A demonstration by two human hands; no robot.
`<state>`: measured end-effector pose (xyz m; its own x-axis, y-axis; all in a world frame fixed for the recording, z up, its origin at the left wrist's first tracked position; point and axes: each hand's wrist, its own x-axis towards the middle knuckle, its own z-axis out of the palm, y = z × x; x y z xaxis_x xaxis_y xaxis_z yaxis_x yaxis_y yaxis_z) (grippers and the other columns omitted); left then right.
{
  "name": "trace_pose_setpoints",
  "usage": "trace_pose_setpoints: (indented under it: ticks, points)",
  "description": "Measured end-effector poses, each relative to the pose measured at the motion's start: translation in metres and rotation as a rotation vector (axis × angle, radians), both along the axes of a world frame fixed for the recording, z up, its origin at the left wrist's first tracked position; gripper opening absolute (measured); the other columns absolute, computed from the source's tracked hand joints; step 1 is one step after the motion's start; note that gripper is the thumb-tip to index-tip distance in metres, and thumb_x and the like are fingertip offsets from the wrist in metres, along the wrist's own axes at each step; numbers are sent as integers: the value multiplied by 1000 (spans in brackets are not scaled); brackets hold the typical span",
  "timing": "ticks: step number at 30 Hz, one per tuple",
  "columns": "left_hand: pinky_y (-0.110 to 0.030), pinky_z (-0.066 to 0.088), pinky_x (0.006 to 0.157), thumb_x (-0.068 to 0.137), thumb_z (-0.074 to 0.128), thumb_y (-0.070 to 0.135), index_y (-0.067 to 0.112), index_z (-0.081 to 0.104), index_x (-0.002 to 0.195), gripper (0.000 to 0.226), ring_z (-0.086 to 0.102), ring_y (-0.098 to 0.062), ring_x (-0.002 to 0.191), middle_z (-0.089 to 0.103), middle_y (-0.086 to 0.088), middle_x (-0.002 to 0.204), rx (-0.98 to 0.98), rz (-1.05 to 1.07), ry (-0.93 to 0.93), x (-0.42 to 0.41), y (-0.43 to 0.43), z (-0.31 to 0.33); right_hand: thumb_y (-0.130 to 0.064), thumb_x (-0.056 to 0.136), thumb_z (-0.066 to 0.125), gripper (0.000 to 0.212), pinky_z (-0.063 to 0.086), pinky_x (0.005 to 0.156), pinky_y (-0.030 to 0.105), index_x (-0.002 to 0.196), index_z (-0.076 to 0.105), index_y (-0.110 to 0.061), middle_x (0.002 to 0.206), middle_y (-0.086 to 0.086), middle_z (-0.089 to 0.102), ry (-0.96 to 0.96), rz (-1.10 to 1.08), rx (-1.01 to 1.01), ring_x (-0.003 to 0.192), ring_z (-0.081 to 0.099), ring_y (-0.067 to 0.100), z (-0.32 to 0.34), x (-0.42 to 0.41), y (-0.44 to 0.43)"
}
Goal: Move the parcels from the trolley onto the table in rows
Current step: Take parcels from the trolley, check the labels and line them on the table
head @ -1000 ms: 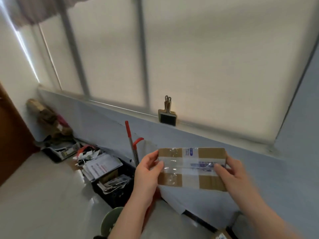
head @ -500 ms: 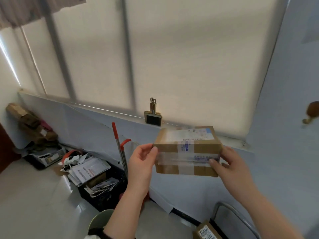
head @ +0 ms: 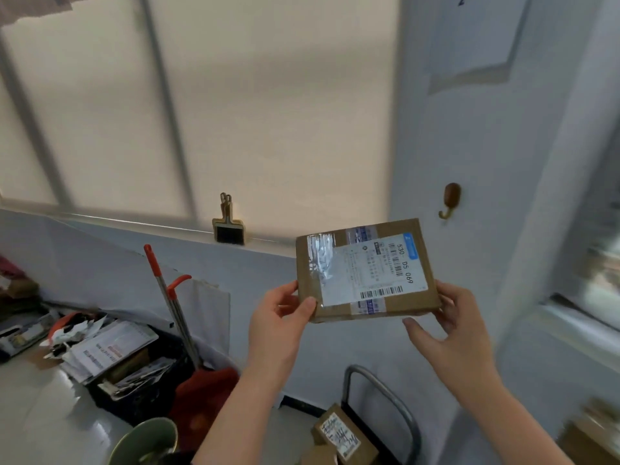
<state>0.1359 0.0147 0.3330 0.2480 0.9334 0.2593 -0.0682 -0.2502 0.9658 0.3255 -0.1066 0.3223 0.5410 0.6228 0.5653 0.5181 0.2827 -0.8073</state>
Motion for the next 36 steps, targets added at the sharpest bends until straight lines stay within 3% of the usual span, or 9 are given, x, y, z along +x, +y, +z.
trace_pose_setpoints:
  ticks: [3, 6, 10, 14, 20, 24, 29, 33, 36]
  points:
    - [-20, 53, 75, 84, 67, 13, 32, 61, 106, 30, 64, -6, 88, 66, 1, 96, 145, -16, 60, 31, -34, 3, -20, 70, 71, 49, 51, 75, 12, 114, 51, -34, 103, -13, 65, 282, 42, 144, 96, 65, 2, 6, 25, -42]
    - [-14, 52, 77, 83, 68, 5, 41, 58, 97, 40, 63, 0, 92, 63, 8, 98, 326, -42, 80, 61, -75, 7, -8, 83, 64, 40, 53, 77, 16, 119, 55, -22, 102, -11, 68, 295, -39, 115, 97, 66, 6, 9, 52, -85]
    - [-10, 49, 80, 78, 69, -4, 20, 62, 92, 28, 60, -1, 96, 58, 13, 98, 565, -25, 41, 99, -126, 1, 0, 85, 61, 32, 50, 71, 14, 94, 56, -30, 88, -27, 68, 280, -210, 86, 84, 67, 1, 0, 75, -137]
    - [-12, 49, 81, 77, 67, -10, 25, 55, 80, 37, 62, -3, 93, 59, 9, 92, 518, -71, -1, 132, -168, -7, -2, 86, 60, 26, 47, 64, 16, 86, 53, -27, 84, -20, 69, 282, -319, 76, 79, 66, -3, -5, 95, -189]
    - [-6, 45, 77, 80, 68, -4, 39, 53, 83, 45, 61, -4, 91, 59, 19, 92, 474, -133, 5, 162, -225, -12, -6, 85, 62, 30, 43, 55, 0, 88, 52, -34, 83, -25, 65, 244, -443, 31, 77, 61, -16, -11, 115, -255]
    - [-12, 47, 74, 79, 68, 5, 19, 62, 89, 18, 55, -3, 89, 53, 15, 95, 746, -119, 14, 179, -257, 11, -11, 87, 60, 22, 53, 77, 25, 94, 57, -32, 97, -10, 66, 501, -391, 42, 90, 63, 3, -20, 131, -275]
    - [-16, 41, 78, 82, 63, 12, 11, 69, 93, 12, 53, -15, 90, 61, 1, 99, 1102, -205, 170, 197, -302, 32, -5, 94, 47, 18, 58, 72, 33, 106, 57, -14, 110, 12, 65, 1023, -97, 284, 97, 64, 27, -43, 138, -281]
    - [-20, 46, 77, 85, 55, 17, 13, 70, 96, 19, 55, -16, 94, 63, 1, 102, 1129, -234, 226, 199, -317, 31, -6, 92, 48, 20, 59, 67, 31, 108, 57, -12, 110, 16, 65, 1098, -64, 348, 96, 65, 30, -56, 140, -286]
    - [-23, 48, 76, 84, 62, 11, 12, 70, 95, 13, 56, -15, 92, 62, 2, 103, 1079, -254, 230, 198, -312, 27, -7, 91, 51, 24, 57, 80, 35, 115, 55, -10, 114, 16, 64, 1029, -109, 319, 102, 64, 30, -55, 142, -293]
